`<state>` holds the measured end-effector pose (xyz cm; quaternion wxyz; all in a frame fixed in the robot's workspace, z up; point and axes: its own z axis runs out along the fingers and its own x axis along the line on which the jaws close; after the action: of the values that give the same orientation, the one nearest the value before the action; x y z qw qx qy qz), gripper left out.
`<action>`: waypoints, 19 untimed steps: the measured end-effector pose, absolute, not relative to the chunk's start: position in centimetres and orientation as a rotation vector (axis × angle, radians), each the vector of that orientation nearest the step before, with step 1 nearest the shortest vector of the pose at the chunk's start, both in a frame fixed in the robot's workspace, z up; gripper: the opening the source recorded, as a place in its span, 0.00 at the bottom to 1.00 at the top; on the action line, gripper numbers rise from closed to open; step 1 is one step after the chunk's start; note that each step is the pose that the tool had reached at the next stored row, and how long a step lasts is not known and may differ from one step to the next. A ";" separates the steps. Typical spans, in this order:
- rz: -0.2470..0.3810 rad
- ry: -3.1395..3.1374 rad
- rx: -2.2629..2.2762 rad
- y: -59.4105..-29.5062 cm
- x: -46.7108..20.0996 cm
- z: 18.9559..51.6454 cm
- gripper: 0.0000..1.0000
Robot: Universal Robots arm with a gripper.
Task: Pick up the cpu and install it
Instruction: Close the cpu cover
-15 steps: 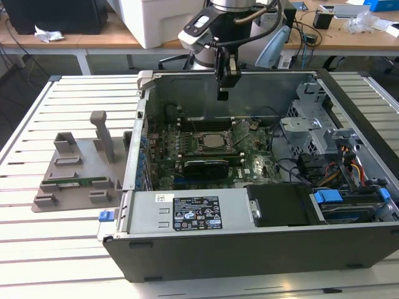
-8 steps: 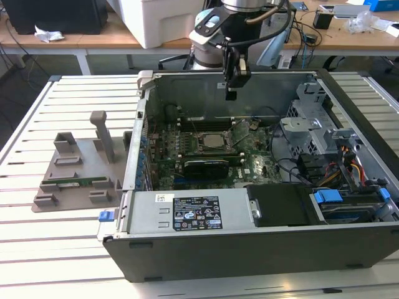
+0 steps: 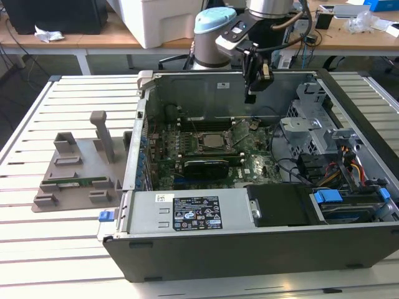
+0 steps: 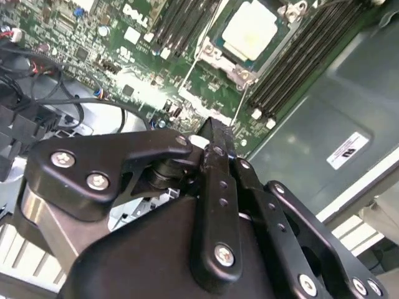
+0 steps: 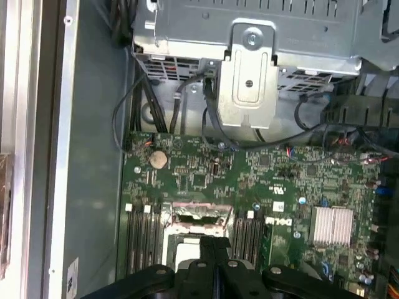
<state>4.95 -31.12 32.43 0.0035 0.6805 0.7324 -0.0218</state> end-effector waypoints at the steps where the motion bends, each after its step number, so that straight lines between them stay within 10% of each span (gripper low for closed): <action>1: -0.070 2.296 2.134 -31.1 5.5 31.9 0.11; 19: -0.076 2.302 2.138 -31.0 8.3 26.7 0.11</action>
<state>8.28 -30.96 26.71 -0.0008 0.6804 0.7325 -0.0241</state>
